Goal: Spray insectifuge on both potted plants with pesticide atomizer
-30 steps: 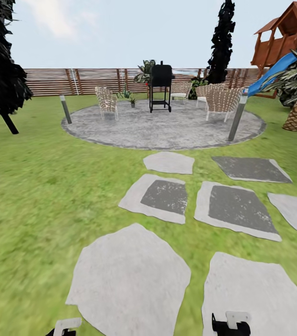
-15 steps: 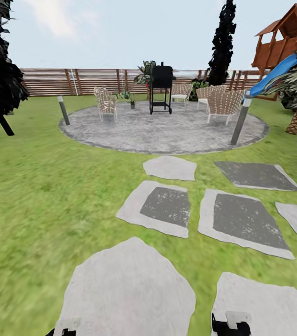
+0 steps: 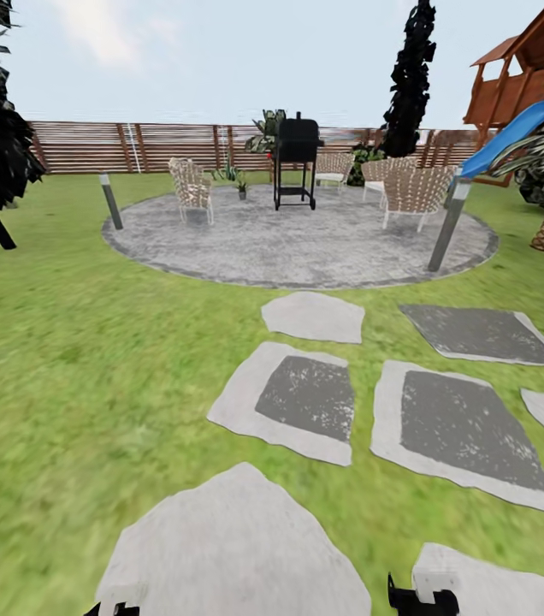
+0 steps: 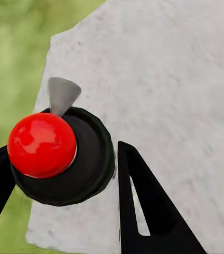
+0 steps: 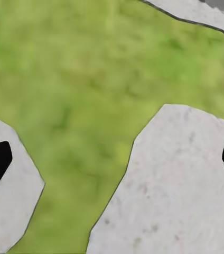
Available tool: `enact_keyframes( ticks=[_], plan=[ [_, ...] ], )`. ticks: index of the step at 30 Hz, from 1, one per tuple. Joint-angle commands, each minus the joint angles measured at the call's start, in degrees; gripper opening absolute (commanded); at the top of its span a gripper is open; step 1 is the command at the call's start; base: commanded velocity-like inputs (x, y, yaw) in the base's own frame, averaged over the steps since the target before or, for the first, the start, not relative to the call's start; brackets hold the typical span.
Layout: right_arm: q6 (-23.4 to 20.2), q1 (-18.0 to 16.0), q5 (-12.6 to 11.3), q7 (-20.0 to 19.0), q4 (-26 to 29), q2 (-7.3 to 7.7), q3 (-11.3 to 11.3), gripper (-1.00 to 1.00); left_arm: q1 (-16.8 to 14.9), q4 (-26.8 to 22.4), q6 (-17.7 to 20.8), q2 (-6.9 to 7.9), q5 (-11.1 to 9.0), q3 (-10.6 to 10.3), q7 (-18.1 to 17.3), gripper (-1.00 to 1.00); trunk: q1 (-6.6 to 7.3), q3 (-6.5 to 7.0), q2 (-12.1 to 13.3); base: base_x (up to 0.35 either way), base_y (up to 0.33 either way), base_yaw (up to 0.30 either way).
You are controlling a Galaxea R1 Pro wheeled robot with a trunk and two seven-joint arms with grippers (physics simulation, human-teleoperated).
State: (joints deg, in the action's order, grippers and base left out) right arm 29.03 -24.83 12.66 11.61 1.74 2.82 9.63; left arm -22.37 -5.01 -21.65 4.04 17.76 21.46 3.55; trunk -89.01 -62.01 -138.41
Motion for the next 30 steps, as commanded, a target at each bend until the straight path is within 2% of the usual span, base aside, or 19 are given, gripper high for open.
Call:
enact_keyframes(
  ticks=[1,30],
  plan=[
    [0.15,-0.04,0.61,0.23,-0.07,0.00,0.39,1.00,-0.05,0.09,-0.23,0.00,0.61,0.24,0.32,-1.00,-0.02,-0.05,-0.02,0.338,0.000,0.000],
    [0.15,-0.04,0.61,0.17,-0.07,0.00,0.39,1.00,-0.05,0.06,-0.23,0.06,0.61,0.25,0.32,-1.00,-0.02,-0.05,-0.02,0.338,0.000,0.000]
  ],
)
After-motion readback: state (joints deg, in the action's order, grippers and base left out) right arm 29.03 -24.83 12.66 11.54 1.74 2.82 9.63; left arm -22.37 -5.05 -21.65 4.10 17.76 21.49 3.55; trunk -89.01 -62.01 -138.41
